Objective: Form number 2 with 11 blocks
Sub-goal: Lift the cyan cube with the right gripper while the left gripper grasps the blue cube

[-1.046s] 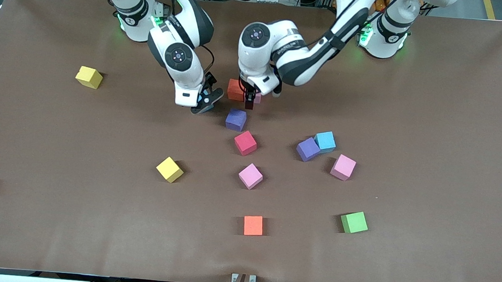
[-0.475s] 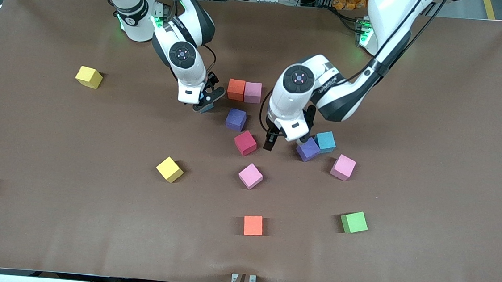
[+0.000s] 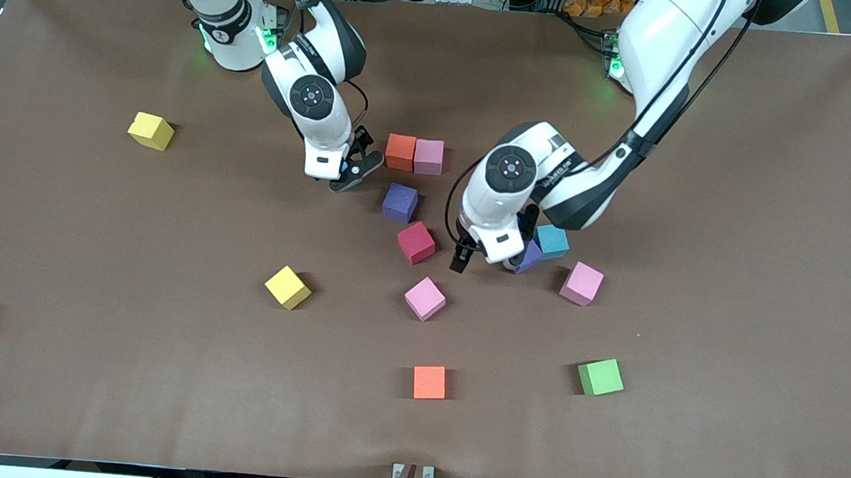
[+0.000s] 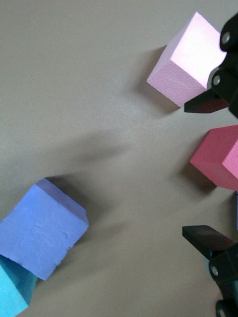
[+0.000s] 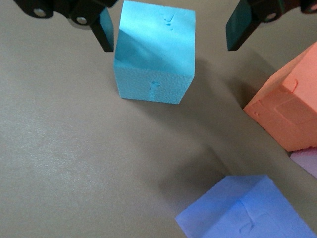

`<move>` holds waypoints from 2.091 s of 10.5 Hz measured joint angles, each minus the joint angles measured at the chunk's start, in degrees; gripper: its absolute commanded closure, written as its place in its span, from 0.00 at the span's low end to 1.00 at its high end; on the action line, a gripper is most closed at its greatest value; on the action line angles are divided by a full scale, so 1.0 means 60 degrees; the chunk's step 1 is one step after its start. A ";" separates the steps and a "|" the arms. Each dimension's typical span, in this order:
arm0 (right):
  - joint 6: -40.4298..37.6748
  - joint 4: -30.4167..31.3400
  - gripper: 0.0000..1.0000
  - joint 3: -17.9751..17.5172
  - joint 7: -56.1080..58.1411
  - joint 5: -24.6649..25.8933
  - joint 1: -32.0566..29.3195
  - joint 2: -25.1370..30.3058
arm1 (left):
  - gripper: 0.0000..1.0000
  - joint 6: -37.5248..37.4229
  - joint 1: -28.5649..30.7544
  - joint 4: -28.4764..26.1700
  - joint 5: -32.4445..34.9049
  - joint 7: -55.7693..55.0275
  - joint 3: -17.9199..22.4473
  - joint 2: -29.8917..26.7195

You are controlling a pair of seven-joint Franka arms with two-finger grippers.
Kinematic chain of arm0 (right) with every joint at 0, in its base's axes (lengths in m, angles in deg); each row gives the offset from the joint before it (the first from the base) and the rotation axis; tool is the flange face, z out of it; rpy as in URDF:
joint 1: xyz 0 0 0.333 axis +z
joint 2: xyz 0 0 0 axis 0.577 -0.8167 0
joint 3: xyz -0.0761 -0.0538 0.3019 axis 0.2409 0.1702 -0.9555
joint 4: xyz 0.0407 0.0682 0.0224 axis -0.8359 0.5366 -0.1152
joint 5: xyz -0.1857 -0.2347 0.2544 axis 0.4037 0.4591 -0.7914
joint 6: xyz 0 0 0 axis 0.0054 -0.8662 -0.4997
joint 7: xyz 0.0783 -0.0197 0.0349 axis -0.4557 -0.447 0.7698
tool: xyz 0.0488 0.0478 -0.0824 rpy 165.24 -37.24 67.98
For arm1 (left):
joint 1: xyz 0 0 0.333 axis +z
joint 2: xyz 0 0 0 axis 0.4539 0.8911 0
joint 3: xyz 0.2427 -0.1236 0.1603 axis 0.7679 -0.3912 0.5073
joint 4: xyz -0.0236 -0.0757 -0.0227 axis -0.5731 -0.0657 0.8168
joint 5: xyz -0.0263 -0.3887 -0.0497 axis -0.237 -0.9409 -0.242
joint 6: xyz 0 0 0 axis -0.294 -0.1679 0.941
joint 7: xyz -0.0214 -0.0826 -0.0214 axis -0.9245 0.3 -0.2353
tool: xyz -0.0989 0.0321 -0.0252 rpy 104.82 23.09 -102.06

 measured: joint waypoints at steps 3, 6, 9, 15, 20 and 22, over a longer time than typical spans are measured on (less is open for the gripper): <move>0.0608 0.0191 0.60 -0.0001 0.0006 0.0040 0.0002 -0.0193 | 0.00 0.0265 -0.0144 0.0027 0.0535 0.0031 -0.0027 0.0112; 0.0762 0.0237 1.00 0.0000 0.0016 0.0068 0.0003 -0.0258 | 0.00 0.0781 -0.0377 0.0027 0.0719 0.0476 -0.0065 0.0387; 0.0761 0.0216 1.00 -0.0012 0.0707 0.0086 0.0007 -0.0176 | 0.00 0.1004 -0.0494 0.0028 0.0714 0.1340 -0.0369 0.0702; 0.0665 0.0150 1.00 -0.0030 0.2908 0.0091 0.0008 0.0200 | 0.00 0.1262 -0.0872 0.0068 -0.1806 0.1557 -0.0613 0.0983; 0.0651 0.0146 1.00 -0.0021 0.3174 0.0091 0.0004 0.0200 | 0.00 0.1470 -0.1409 0.0071 -0.1931 0.0955 -0.0619 0.1040; 0.0649 0.0146 1.00 -0.0018 0.3208 0.0091 0.0003 0.0199 | 0.00 0.1471 -0.1429 0.0070 -0.1932 0.0782 -0.0612 0.1154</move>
